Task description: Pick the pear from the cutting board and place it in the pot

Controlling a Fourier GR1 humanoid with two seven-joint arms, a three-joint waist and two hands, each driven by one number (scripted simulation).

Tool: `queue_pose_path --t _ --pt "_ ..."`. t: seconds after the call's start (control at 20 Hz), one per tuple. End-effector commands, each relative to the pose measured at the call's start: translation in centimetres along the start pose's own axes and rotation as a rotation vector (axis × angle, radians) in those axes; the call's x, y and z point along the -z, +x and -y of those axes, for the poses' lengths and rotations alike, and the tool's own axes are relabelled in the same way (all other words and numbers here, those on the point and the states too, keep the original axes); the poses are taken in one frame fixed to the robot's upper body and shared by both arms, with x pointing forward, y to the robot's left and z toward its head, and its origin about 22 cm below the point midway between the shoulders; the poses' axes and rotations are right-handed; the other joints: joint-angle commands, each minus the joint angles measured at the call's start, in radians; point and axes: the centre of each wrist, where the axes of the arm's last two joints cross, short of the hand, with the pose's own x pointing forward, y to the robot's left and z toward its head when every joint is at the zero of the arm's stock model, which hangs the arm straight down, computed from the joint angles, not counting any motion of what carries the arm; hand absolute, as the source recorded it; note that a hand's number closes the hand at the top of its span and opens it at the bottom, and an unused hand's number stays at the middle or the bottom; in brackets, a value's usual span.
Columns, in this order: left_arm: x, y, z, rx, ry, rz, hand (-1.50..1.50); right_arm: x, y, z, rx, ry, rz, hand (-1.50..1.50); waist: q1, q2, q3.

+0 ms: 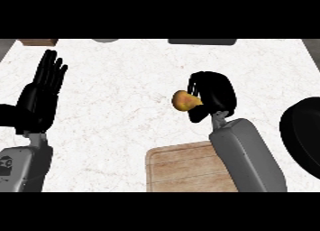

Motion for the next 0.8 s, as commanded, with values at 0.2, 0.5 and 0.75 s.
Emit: queue_pose_path --t 0.2,0.5,0.75 --pt "0.3 -0.2 0.7 0.010 -0.005 -0.003 0.00 0.6 7.0 4.7 -0.086 -0.529 -0.413 1.50 0.000 -0.004 0.001" --pt "0.1 -0.9 0.0 0.002 0.034 -0.015 0.00 0.4 9.6 8.1 -0.142 -0.823 -0.550 1.50 -0.030 -0.004 0.003" --pt "-1.1 -1.2 -0.9 0.025 0.039 -0.016 0.00 -1.8 8.2 9.5 -0.116 -0.904 -0.630 1.50 -0.044 -0.008 0.004"
